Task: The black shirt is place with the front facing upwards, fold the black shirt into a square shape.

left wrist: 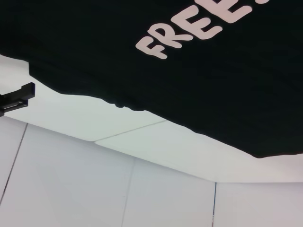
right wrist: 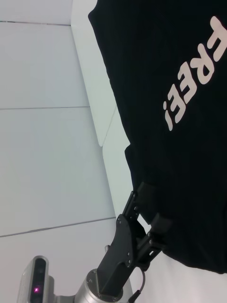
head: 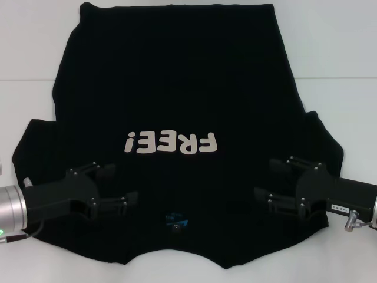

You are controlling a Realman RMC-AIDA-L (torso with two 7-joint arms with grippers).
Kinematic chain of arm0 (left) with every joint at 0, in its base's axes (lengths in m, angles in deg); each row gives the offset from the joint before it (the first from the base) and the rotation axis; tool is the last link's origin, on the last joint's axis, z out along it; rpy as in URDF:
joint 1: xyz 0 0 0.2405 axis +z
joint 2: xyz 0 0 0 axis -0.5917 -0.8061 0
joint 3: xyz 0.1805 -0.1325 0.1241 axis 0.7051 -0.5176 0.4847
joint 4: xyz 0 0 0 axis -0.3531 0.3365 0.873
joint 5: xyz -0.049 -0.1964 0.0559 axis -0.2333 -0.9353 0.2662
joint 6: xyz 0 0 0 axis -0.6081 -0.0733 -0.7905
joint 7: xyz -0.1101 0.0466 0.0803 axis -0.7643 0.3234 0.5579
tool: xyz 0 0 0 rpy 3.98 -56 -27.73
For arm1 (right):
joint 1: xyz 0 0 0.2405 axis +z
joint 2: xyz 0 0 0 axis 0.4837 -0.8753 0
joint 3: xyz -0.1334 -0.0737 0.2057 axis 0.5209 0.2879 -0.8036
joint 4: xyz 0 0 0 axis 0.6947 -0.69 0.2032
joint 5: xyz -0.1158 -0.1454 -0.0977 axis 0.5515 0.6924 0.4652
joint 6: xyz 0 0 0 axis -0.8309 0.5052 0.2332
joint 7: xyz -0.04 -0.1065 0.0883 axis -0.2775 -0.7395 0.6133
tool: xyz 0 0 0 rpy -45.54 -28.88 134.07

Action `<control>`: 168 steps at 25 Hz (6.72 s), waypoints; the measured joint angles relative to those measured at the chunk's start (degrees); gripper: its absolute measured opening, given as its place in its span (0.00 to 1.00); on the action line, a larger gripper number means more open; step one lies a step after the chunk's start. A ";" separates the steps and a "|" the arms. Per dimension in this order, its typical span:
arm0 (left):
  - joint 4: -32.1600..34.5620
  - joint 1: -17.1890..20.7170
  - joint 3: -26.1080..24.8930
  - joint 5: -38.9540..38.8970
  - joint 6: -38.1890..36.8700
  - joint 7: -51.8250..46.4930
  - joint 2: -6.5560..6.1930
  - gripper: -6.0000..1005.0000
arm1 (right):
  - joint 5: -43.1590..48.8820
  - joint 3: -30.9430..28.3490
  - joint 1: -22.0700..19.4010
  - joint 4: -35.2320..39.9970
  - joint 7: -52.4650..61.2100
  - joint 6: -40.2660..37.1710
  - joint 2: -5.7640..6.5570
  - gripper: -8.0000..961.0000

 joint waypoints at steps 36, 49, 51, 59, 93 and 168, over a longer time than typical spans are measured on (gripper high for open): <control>1.45 -1.31 -13.43 10.50 2.96 -66.15 -11.94 0.92 | -0.10 0.29 1.81 0.37 4.54 0.95 0.08 0.84; -2.28 -1.32 -13.02 13.49 12.01 -67.43 -11.47 0.91 | 0.00 0.49 2.51 0.46 5.54 1.11 0.09 0.84; -2.87 -1.37 -12.55 13.50 12.87 -67.44 -11.40 0.91 | -0.04 0.43 2.48 0.48 5.54 1.13 0.09 0.84; -4.70 -1.47 -12.29 13.53 14.81 -67.53 -11.19 0.91 | -0.07 0.52 2.25 0.49 5.64 1.00 0.09 0.84; -4.95 -3.29 -9.40 13.54 16.20 -68.17 -10.43 0.29 | 0.00 0.49 2.03 0.24 5.71 -0.08 0.09 0.84; -0.04 -8.81 -3.61 7.21 14.50 -59.31 -2.31 0.11 | 0.28 0.58 1.90 -0.77 5.72 -0.35 0.00 0.83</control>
